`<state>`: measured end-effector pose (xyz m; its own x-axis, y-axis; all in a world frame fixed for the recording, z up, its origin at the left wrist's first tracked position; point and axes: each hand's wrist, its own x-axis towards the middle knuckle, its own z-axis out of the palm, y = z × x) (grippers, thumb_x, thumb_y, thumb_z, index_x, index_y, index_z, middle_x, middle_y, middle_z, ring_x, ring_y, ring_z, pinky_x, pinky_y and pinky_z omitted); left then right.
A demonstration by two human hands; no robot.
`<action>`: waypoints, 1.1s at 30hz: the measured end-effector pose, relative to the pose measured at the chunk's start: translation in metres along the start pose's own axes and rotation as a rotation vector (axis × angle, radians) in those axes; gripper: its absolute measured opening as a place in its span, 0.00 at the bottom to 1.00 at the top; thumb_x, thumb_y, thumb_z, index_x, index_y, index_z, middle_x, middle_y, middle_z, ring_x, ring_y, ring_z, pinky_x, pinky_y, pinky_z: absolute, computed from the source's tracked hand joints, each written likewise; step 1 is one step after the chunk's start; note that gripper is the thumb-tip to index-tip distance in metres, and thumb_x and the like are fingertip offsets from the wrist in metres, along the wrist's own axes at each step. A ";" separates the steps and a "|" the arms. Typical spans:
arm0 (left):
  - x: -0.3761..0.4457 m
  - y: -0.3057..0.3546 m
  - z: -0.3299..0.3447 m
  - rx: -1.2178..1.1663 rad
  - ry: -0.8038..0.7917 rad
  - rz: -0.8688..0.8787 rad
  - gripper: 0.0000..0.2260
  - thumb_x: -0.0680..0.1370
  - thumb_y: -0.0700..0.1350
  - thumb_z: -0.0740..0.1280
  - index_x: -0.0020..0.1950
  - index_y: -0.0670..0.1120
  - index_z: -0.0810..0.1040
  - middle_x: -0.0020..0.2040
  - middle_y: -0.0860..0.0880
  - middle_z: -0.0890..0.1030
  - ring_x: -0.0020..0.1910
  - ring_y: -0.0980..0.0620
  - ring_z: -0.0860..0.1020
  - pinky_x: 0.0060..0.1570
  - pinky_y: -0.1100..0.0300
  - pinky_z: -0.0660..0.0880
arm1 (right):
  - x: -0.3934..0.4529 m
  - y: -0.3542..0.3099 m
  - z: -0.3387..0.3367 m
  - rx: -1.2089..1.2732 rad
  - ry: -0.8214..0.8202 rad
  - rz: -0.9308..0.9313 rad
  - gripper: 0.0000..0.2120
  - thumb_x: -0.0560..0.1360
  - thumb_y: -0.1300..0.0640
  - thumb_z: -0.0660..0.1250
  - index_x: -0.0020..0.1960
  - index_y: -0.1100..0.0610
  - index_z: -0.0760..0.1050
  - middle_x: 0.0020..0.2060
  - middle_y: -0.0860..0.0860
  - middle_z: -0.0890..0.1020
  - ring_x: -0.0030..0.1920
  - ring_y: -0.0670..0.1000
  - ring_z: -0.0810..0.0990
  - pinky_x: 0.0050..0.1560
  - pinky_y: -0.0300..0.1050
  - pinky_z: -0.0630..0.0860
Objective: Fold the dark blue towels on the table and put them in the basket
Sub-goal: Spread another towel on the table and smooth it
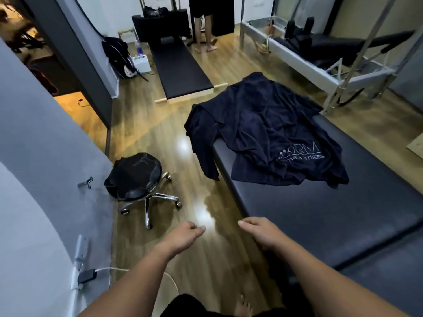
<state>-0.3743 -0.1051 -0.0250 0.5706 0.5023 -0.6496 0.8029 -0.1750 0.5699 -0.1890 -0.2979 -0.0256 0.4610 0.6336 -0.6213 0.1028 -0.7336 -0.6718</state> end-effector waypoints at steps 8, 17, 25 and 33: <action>0.125 0.098 -0.051 0.119 -0.063 0.141 0.18 0.81 0.55 0.64 0.50 0.41 0.82 0.41 0.48 0.78 0.35 0.51 0.75 0.32 0.59 0.67 | 0.078 -0.028 -0.058 0.098 0.224 0.061 0.24 0.78 0.37 0.64 0.67 0.50 0.78 0.49 0.41 0.80 0.45 0.42 0.76 0.44 0.38 0.72; 0.266 0.196 -0.086 0.283 -0.191 0.370 0.12 0.79 0.53 0.66 0.46 0.44 0.76 0.42 0.48 0.81 0.41 0.49 0.79 0.43 0.54 0.75 | 0.147 -0.065 -0.117 -0.034 0.520 0.408 0.27 0.77 0.38 0.66 0.70 0.52 0.74 0.59 0.50 0.82 0.60 0.52 0.79 0.54 0.45 0.75; 0.316 0.242 -0.060 1.015 -0.153 0.929 0.27 0.81 0.50 0.66 0.78 0.51 0.61 0.72 0.47 0.63 0.69 0.42 0.63 0.64 0.47 0.70 | 0.190 -0.088 -0.107 -0.088 0.519 0.646 0.38 0.71 0.34 0.70 0.73 0.48 0.62 0.71 0.58 0.59 0.69 0.65 0.65 0.66 0.57 0.71; 0.328 0.251 -0.039 1.157 -0.170 1.000 0.10 0.83 0.48 0.64 0.62 0.48 0.70 0.59 0.47 0.76 0.61 0.44 0.72 0.58 0.46 0.69 | 0.200 -0.078 -0.079 -0.193 0.701 0.715 0.25 0.75 0.43 0.71 0.65 0.53 0.69 0.63 0.54 0.70 0.64 0.59 0.67 0.60 0.56 0.74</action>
<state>0.0074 0.0488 -0.0749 0.8884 -0.3022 -0.3457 -0.2631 -0.9521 0.1561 -0.0354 -0.1339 -0.0658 0.8761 -0.2100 -0.4340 -0.2874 -0.9502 -0.1204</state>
